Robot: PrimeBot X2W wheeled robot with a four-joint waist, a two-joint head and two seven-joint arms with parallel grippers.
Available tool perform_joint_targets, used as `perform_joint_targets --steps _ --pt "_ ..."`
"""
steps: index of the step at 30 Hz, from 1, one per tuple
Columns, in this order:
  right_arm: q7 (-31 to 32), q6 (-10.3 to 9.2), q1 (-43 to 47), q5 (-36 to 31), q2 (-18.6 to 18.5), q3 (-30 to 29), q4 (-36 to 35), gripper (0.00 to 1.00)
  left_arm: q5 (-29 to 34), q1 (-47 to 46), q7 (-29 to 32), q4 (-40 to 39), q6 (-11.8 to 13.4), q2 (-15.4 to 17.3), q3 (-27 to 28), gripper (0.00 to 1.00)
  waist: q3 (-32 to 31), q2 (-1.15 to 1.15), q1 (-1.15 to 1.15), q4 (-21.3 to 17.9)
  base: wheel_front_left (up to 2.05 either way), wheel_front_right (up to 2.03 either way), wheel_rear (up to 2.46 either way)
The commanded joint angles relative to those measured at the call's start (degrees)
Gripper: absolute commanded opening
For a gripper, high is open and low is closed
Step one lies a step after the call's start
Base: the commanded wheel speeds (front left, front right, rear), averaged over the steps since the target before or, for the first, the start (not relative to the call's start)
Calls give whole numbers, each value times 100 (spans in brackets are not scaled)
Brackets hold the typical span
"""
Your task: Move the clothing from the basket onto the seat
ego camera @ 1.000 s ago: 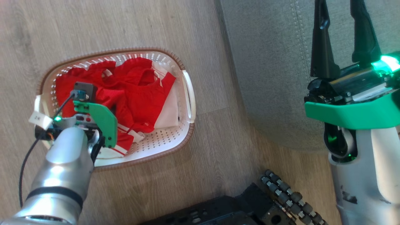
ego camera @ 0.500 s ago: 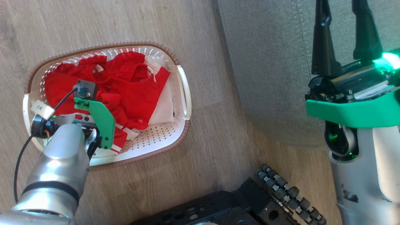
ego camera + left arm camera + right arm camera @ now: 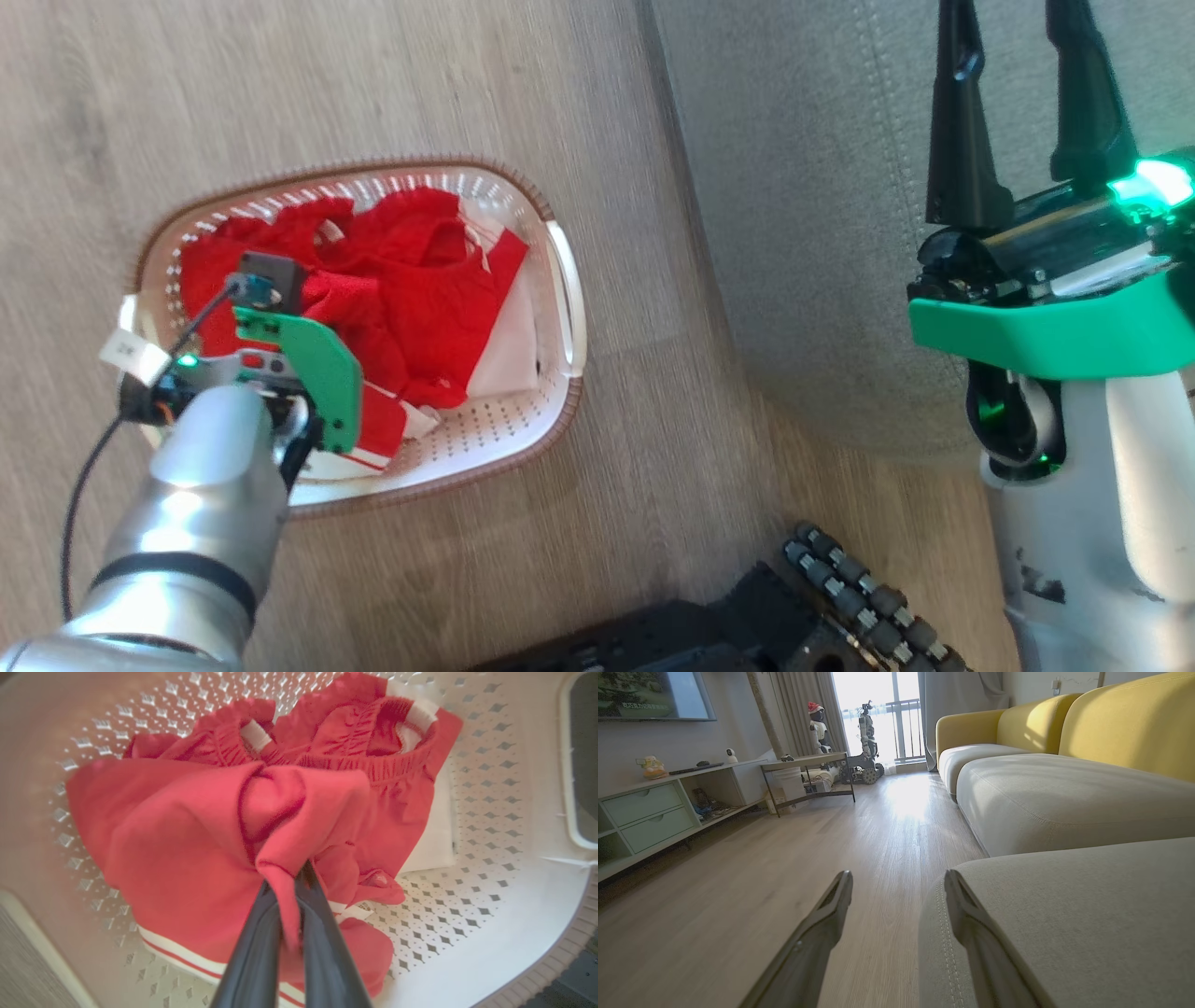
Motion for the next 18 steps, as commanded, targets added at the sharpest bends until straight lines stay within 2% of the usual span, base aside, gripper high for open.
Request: perform_joint_targets --steps 1,8,18 --pt "-35 -1 104 -48 -20 73 -115 100 -61 219 -192 -57 -29 28 37 0 -287 0 0 101 0 0 0" --pt "-35 -1 314 -135 -20 86 135 100 -359 527 -721 -174 -34 -219 -218 0 -1096 0 0 285 0 0 0" --pt "-35 -1 692 -218 -20 79 400 100 -995 879 -1379 -719 -35 -247 -646 0 -2054 0 0 491 0 0 0"
